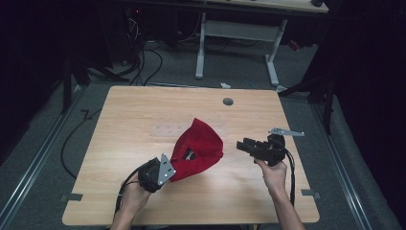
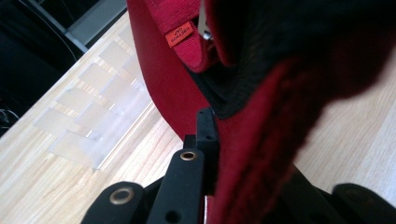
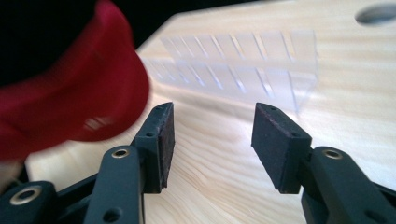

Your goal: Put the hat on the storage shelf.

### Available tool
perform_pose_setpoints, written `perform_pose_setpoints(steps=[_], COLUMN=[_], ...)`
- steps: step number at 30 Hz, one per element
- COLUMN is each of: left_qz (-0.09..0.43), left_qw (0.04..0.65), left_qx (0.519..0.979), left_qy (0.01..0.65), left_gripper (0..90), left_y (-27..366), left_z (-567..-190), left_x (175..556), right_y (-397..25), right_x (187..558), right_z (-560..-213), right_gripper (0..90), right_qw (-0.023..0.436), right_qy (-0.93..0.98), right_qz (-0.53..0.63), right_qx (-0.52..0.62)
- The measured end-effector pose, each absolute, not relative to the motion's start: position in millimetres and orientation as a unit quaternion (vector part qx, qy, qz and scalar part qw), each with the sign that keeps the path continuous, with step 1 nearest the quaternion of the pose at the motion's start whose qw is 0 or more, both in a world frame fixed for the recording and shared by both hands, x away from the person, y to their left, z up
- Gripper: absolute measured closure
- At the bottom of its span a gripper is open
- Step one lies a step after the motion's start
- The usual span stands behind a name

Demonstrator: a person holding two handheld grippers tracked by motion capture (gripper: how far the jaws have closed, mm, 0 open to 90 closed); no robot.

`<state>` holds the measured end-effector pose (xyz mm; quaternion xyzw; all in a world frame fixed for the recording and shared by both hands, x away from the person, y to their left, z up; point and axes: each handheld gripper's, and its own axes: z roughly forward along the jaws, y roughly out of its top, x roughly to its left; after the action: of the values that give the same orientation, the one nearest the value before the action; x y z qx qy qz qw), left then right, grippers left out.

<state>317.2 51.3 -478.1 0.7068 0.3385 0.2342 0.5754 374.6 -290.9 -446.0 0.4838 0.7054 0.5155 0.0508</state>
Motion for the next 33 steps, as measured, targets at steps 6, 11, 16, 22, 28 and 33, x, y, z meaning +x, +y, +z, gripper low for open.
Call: perform_pose_setpoints(steps=[6,11,16,22,28,33], left_qz=[0.217,0.201,0.184,0.171,0.169,0.156], left_qw=[0.592,0.609,0.622,0.631,0.636,0.646], left_qx=[0.689,0.669,0.653,0.638,0.627,0.613], left_qy=[0.358,0.376,0.391,0.407,0.417,0.427], left_gripper=[85.8,85.8,85.7,85.7,85.7,85.6], left_y=[55.5,62.1,66.9,70.9,74.4,80.3], left_z=[-472.8,-468.7,-465.1,-461.3,-456.4,-452.6], left_x=[323.1,327.7,333.1,338.2,343.5,347.1], right_y=[-286.5,-286.3,-288.0,-290.2,-286.9,-284.1], right_x=[375.6,376.7,374.7,374.1,373.8,373.3], right_z=[-479.2,-497.1,-507.4,-518.9,-526.4,-529.6], right_gripper=[46.3,46.0,44.2,41.0,39.9,39.6], right_qw=[0.082,0.101,0.141,0.180,0.196,0.215], right_qy=[0.730,0.738,0.748,0.753,0.758,0.762], right_qz=[0.463,0.431,0.394,0.360,0.338,0.331], right_qx=[0.496,0.509,0.515,0.521,0.522,0.514])
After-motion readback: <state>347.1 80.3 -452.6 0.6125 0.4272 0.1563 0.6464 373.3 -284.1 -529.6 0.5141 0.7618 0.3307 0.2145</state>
